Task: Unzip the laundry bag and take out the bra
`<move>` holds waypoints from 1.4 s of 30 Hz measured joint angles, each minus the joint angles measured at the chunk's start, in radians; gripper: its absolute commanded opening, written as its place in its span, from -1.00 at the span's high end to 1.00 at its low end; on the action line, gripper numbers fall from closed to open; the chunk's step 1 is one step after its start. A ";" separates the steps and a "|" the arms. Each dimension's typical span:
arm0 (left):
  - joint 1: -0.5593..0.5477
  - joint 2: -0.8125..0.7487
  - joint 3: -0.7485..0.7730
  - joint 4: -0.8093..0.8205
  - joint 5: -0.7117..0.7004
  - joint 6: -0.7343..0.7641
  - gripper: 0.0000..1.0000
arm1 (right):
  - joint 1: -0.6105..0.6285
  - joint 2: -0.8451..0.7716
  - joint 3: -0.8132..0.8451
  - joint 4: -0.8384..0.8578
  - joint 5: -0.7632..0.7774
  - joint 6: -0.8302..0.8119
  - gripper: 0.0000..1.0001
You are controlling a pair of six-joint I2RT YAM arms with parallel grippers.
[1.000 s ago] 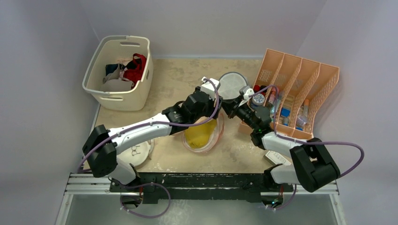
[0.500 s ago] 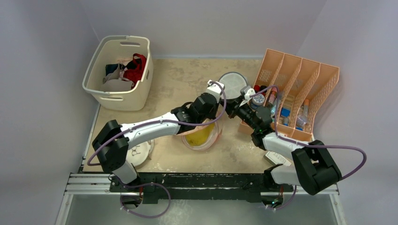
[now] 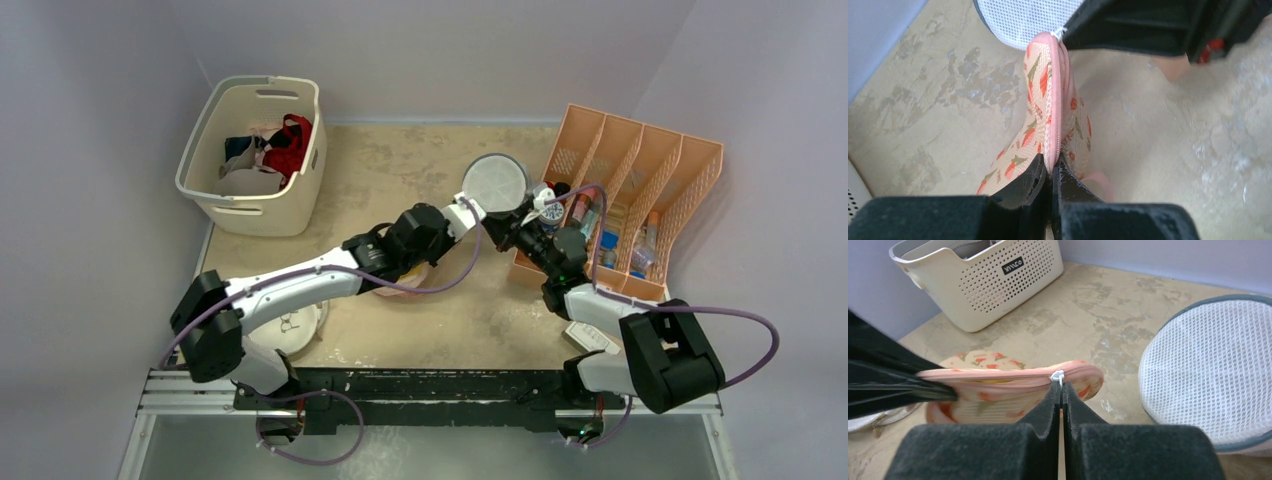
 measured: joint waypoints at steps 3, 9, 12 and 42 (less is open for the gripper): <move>-0.004 -0.099 -0.101 0.045 0.048 0.074 1.00 | -0.019 0.008 -0.009 0.005 -0.020 0.019 1.00; -0.004 -0.148 -0.134 0.068 0.065 0.100 0.13 | -0.035 0.019 -0.011 0.040 -0.046 0.015 1.00; -0.004 -0.132 -0.114 0.039 0.088 0.083 -0.04 | -0.043 0.019 -0.012 0.042 -0.054 0.006 1.00; 0.009 0.015 -0.082 0.196 0.046 -0.263 0.46 | 0.077 0.045 -0.016 0.088 -0.073 -0.042 1.00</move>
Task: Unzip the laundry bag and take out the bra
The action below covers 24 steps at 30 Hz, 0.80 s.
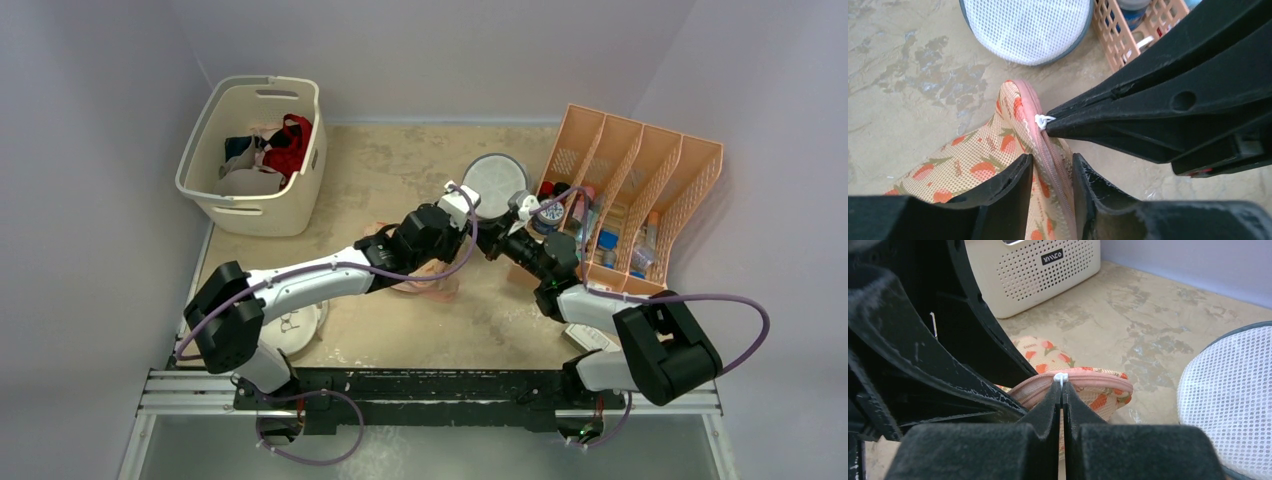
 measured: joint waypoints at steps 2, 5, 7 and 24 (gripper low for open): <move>0.000 0.011 0.000 -0.015 -0.007 0.003 0.63 | 0.000 0.000 0.000 -0.010 0.001 -0.003 1.00; 0.000 0.012 0.000 -0.029 -0.017 0.012 0.87 | 0.000 -0.002 0.000 -0.018 0.008 -0.008 1.00; 0.000 0.010 0.001 -0.032 -0.028 0.019 0.97 | 0.003 -0.002 0.000 -0.023 0.019 -0.008 1.00; -0.032 -0.098 -0.002 -0.084 -0.083 0.169 1.00 | -0.014 0.015 0.028 -0.036 0.056 0.014 1.00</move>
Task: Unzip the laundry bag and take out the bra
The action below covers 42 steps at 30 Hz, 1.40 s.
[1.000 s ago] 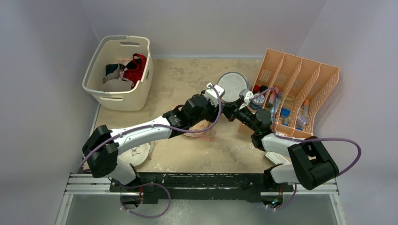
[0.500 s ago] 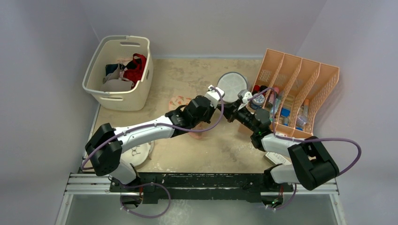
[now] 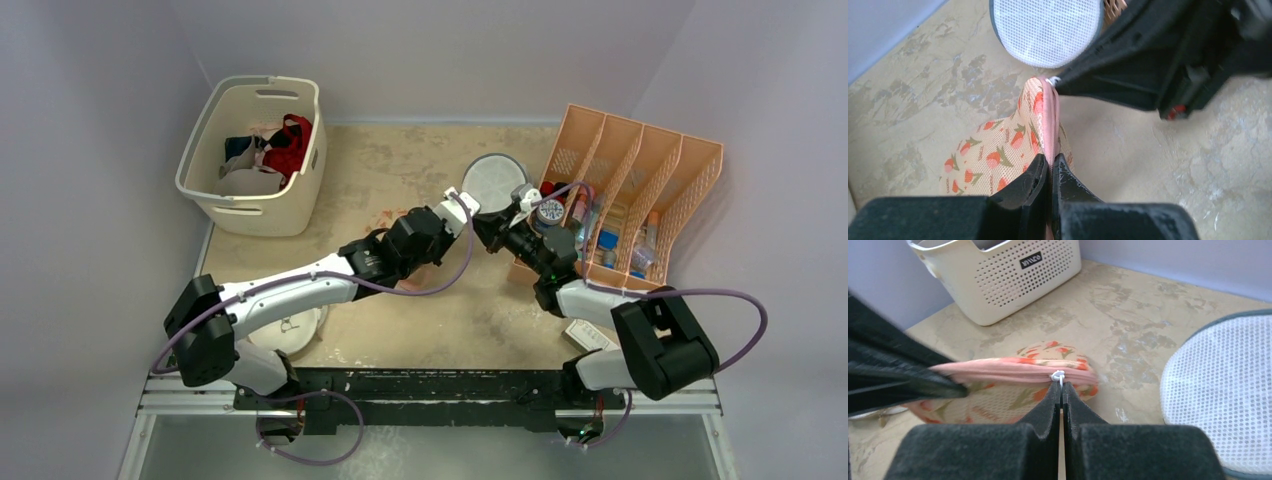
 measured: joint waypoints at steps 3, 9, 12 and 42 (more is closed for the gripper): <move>-0.021 -0.014 -0.017 -0.008 -0.001 0.042 1.00 | -0.023 0.032 0.011 -0.007 0.000 0.014 1.00; -0.039 -0.053 -0.038 -0.024 -0.001 0.095 1.00 | -0.041 0.090 0.023 -0.036 -0.006 0.037 1.00; -0.039 -0.076 -0.049 -0.022 -0.002 0.110 1.00 | -0.041 0.120 0.056 -0.045 -0.017 0.042 1.00; -0.032 -0.193 -0.102 0.063 -0.178 0.099 -0.29 | -0.049 0.208 0.187 -0.306 0.063 0.001 -0.34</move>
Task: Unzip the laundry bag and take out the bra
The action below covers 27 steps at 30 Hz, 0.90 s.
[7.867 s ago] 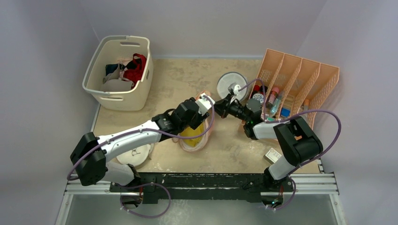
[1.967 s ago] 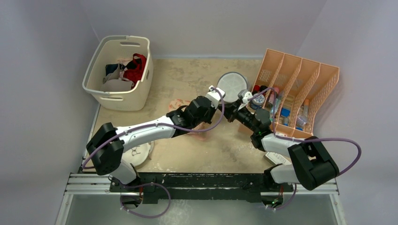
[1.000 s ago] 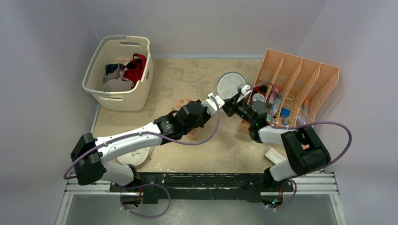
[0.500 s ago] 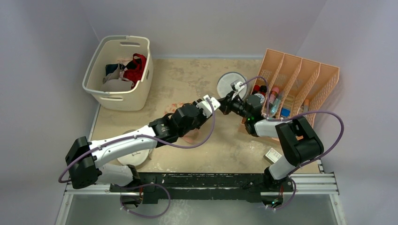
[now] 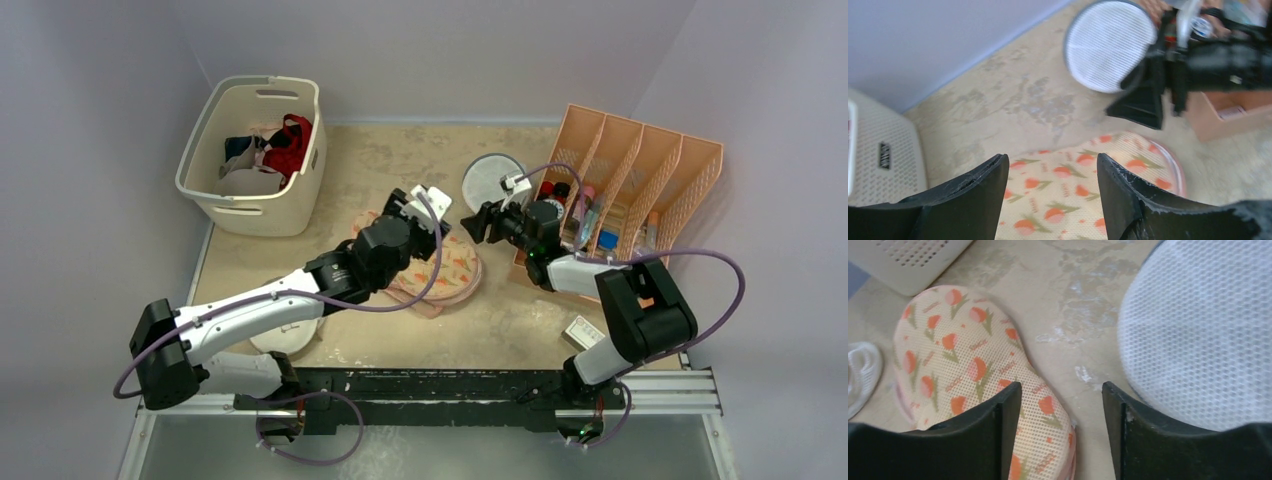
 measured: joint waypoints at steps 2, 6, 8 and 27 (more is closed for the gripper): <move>0.021 -0.021 -0.009 0.027 -0.066 -0.015 -0.30 | 0.000 -0.024 0.000 -0.031 0.046 -0.003 -0.44; 0.075 -0.037 -0.011 0.072 -0.201 -0.026 -0.30 | 0.000 -0.080 0.000 -0.084 0.163 -0.028 -0.49; 0.092 -0.046 -0.023 0.101 -0.273 -0.025 -0.30 | 0.000 -0.098 0.000 -0.089 0.189 -0.043 -0.49; 0.096 -0.109 -0.132 0.307 -0.573 0.120 -0.30 | 0.286 0.302 0.169 -0.063 0.105 0.062 -0.50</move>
